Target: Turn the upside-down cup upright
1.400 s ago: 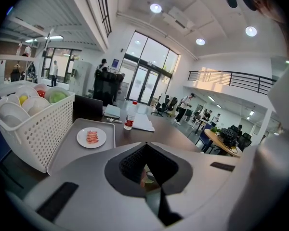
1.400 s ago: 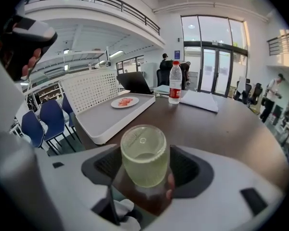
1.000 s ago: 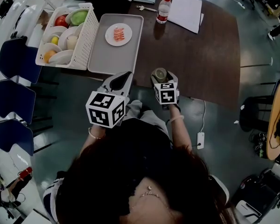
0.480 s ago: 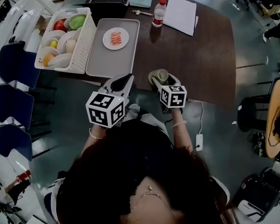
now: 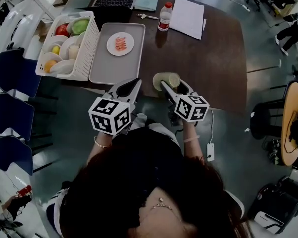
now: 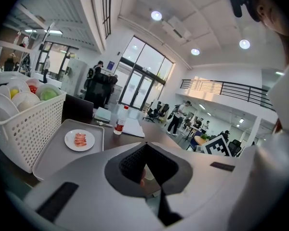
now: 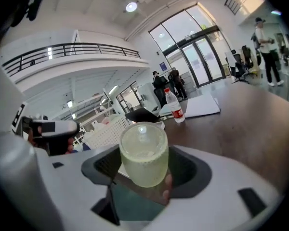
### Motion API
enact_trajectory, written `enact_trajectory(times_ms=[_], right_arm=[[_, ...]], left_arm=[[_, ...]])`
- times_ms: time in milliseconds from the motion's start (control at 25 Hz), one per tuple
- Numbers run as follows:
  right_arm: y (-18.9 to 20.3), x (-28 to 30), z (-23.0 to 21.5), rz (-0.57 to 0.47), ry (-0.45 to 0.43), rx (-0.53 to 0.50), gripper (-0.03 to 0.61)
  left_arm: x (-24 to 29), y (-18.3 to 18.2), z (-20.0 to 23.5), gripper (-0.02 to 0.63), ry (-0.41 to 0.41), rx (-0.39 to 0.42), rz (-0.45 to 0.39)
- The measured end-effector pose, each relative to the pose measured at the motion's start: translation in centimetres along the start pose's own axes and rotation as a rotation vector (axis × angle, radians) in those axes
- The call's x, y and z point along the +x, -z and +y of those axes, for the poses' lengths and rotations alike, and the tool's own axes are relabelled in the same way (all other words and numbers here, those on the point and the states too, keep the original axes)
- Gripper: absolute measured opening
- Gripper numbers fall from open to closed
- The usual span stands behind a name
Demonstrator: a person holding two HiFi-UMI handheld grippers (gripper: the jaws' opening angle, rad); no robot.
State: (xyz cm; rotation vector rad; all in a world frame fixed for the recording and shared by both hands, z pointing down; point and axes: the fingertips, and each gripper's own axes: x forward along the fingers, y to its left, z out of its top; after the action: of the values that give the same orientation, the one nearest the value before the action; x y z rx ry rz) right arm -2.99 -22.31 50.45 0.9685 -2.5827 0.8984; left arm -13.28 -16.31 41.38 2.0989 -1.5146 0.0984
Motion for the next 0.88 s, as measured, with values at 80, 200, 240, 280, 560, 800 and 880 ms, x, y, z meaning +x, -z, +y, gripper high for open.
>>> enact_trajectory(times_ms=[80,200,240,280,560,800,880], right_arm=[[-1.0,-0.7,0.7,-0.031,-0.033,0.041,0.302],[-2.4,-1.6,1.6,-0.074,-0.088,0.103,0.301],[-2.8,-1.9,1.9,-0.088,-0.106,0.124,0.301],[-3.2,-2.2,2.1,-0.101,-0.123,0.144,0.301],[-4.5,-3.5,3.0,-0.16,-0.24,0.301,0.301],[-5.3,-4.2,3.5,-0.195,-0.344,0.425,0.301],[-5.5,-4.4,3.5,-0.2,-0.366,0.443,0.301]], left_arm=[[-0.1,-0.3,-0.2,-0.005,0.016,0.004,-0.013],[-0.2,-0.8,-0.5,-0.005,0.036,0.0,-0.031],[-0.2,-0.9,-0.5,-0.005,0.041,-0.003,-0.038],[-0.3,-1.1,-0.5,-0.005,0.045,-0.007,-0.046],[-0.4,-1.8,-0.4,-0.005,0.066,-0.039,-0.08],[-0.6,-2.0,-0.4,-0.005,0.077,-0.064,-0.102],[-0.6,-2.1,-0.4,-0.005,0.084,-0.072,-0.106]])
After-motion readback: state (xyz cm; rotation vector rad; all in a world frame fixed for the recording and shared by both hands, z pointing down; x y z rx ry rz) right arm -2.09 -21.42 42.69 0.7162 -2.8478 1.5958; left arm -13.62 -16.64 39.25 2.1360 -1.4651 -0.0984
